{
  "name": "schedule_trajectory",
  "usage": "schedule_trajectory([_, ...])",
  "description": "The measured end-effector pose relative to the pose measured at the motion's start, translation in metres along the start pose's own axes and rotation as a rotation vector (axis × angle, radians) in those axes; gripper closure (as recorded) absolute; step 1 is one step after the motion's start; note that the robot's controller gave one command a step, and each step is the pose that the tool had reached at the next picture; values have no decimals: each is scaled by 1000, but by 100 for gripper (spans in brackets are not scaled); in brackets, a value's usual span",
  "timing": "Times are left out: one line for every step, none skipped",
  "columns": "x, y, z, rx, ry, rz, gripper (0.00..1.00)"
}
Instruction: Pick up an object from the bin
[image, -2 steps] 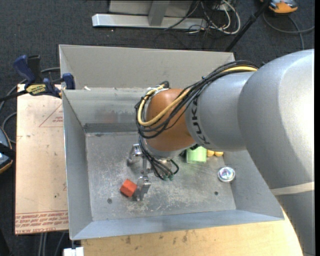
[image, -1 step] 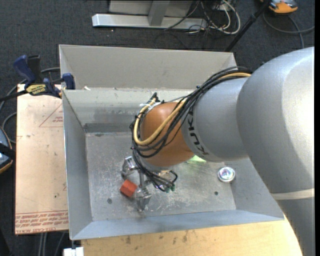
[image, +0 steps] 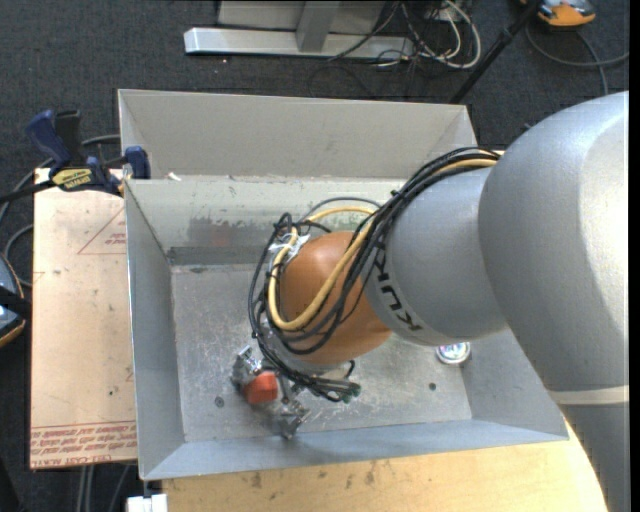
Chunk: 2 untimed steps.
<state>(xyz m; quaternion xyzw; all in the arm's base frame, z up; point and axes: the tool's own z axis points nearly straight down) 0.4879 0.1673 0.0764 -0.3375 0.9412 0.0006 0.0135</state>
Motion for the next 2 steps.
schedule_trajectory([3,1,0,-4,12,1,100])
schedule_trajectory([-7,8,-169,-6,14,-107,100])
